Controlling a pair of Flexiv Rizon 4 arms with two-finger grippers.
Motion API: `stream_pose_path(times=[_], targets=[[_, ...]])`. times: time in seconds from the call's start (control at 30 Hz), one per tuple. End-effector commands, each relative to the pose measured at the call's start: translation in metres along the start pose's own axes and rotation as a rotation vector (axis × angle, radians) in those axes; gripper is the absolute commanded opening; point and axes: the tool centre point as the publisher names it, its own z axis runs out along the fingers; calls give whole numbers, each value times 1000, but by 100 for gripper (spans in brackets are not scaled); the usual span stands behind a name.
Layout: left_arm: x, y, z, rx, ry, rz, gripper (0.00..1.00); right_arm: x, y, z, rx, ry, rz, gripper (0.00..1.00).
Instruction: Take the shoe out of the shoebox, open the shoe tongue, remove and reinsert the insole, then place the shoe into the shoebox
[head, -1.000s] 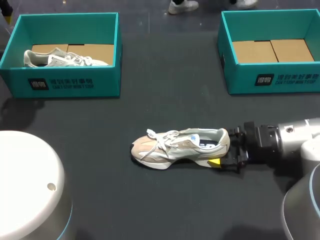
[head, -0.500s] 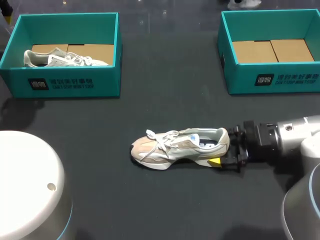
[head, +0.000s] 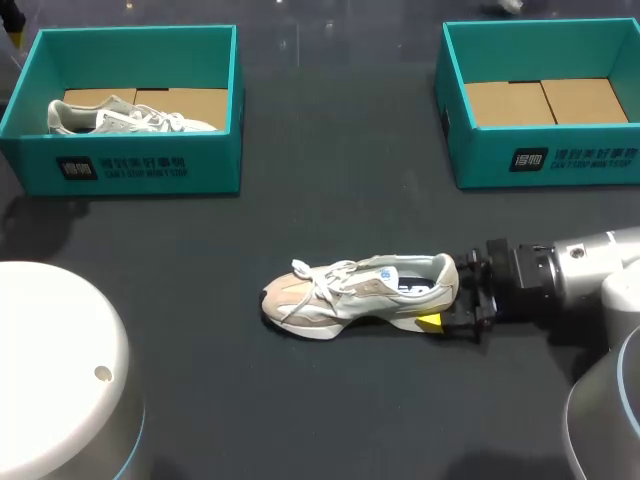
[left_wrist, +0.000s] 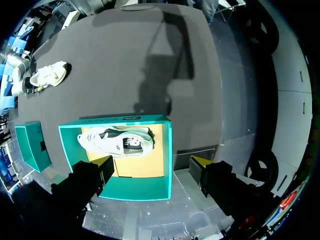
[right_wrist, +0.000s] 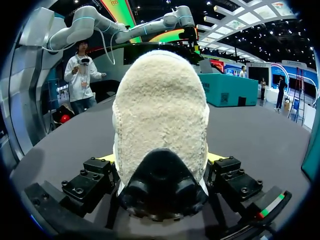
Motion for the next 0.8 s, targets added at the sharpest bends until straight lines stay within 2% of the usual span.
stream_pose_path(times=[0.03,0.3,0.43,0.53,0.6,0.8], targets=[[0,-1,-1,0,3,1,100,0,1,0,5,1,1,0],[0,-1,-1,0,3,1,100,0,1,0,5,1,1,0],[-20,-28,-7,19,15,-188,100,0,1,0,5,1,1,0],[-37,-45,-7,64,89,-416,100,0,1,0,5,1,1,0],[-49,-59,-6,10,169,-529,100,0,1,0,5,1,1,0],[-76,-86,-4,103,146,-817,100,0,1,0,5,1,1,0]])
